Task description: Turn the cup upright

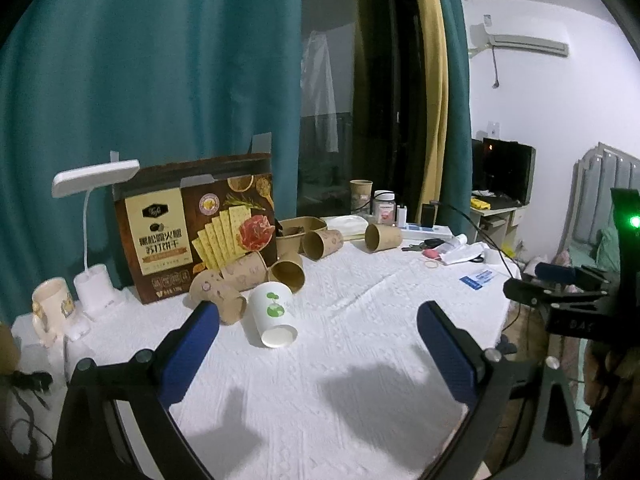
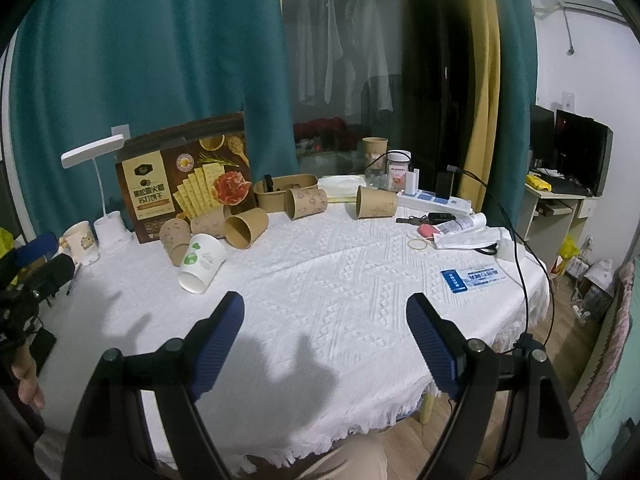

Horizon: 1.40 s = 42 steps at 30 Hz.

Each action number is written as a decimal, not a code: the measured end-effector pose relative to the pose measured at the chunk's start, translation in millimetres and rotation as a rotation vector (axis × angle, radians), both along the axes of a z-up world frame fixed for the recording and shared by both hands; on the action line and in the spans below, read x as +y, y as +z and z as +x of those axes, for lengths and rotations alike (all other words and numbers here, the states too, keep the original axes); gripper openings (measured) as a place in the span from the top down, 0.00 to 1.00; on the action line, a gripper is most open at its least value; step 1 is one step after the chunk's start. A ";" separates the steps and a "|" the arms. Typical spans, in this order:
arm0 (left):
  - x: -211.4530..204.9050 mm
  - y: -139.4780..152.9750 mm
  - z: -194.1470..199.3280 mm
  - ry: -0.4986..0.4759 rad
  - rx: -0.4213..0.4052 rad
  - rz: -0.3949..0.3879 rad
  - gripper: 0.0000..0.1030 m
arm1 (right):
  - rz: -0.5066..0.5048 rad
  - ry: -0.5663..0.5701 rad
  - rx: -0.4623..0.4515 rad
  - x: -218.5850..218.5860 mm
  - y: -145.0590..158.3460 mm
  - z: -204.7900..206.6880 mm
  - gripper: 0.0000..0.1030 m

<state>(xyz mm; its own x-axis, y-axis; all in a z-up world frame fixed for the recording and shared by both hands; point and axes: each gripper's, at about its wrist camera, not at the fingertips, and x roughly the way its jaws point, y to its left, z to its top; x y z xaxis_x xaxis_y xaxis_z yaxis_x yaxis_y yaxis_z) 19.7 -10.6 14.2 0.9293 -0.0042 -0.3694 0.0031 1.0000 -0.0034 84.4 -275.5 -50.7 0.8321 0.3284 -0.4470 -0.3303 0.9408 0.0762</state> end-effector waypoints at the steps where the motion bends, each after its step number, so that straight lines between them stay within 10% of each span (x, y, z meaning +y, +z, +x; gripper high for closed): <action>1: -0.7 0.8 4.0 -0.013 0.004 0.000 0.03 | 0.000 0.000 0.000 -0.9 -0.6 3.1 0.21; 9: -5.2 -8.2 78.5 -0.149 0.159 0.048 0.00 | -0.004 -0.025 0.040 -14.0 -16.7 67.5 0.21; 27: -31.7 -72.9 374.1 -0.316 0.498 0.448 0.00 | 0.042 -0.010 0.256 -38.8 -86.9 280.3 0.21; 42: -58.2 -140.3 507.6 -0.302 0.565 0.740 0.28 | 0.071 -0.055 0.309 -58.9 -111.8 285.4 0.21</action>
<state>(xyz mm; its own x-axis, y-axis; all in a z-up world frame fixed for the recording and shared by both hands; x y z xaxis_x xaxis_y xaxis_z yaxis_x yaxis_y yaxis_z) 527.3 -68.8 -126.1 0.6125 0.1993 -0.7650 0.4500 0.7076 0.5447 369.8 -334.3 -162.5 0.6781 0.3261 -0.6586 -0.2304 0.9453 0.2308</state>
